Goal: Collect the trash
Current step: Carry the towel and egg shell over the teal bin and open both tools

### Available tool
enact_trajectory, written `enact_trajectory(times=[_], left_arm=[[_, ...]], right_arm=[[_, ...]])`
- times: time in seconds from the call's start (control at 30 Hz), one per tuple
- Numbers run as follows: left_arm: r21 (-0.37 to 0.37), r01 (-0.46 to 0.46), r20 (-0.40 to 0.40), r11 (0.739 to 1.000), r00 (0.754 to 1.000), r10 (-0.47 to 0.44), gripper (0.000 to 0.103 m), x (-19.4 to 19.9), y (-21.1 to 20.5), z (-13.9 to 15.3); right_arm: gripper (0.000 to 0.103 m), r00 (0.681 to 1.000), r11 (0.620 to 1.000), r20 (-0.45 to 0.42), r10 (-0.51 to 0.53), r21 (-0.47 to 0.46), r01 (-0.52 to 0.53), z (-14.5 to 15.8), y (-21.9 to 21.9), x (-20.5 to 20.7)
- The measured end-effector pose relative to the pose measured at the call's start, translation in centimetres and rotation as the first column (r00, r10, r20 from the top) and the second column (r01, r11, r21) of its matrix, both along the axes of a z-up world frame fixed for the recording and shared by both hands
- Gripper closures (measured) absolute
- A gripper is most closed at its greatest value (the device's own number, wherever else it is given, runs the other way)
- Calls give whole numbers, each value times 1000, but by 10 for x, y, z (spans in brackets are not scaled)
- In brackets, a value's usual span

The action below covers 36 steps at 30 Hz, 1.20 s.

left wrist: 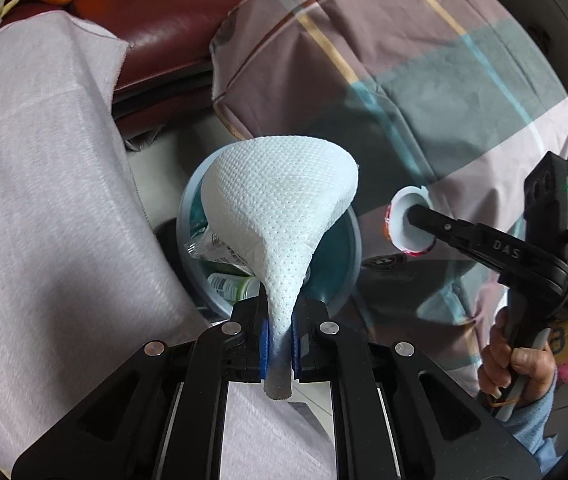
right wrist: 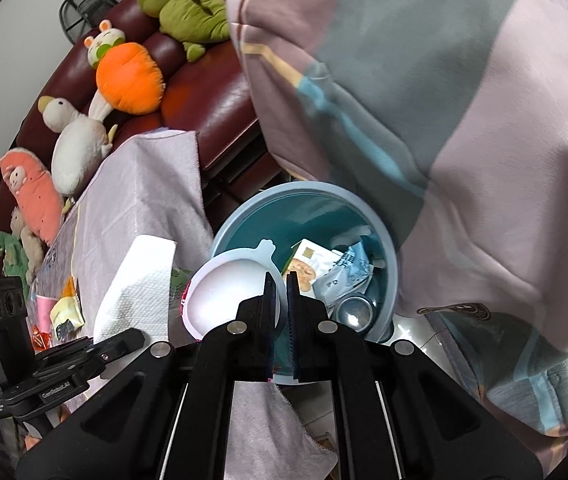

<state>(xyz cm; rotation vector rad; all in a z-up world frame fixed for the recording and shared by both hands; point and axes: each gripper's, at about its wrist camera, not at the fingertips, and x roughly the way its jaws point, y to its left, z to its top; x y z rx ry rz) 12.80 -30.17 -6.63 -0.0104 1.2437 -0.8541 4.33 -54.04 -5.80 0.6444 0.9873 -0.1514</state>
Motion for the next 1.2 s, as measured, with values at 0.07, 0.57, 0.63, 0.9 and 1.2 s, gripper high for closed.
enact_trajectory(times=[0.07, 0.57, 0.63, 0.9, 1.2], left_arm=[[10, 6, -1, 1000, 1000, -6, 94, 2, -7, -5], [103, -37, 48, 994, 998, 32, 25, 18, -29, -31], [100, -50, 51, 994, 998, 45, 22, 19, -24, -29], [97, -83, 76, 992, 994, 76, 16, 17, -6, -22], [91, -98, 104, 991, 991, 89, 13, 6, 14, -11]], right_arm=[[97, 1000, 1000, -6, -5, 1, 5, -3, -4, -1], [97, 999, 1000, -41, -5, -12, 4, -11, -17, 9], [97, 999, 1000, -45, -2, -12, 1, -12, -16, 12], [95, 998, 1000, -67, 18, -23, -19, -17, -10, 25], [54, 993, 998, -113, 37, -54, -43, -27, 3, 41]])
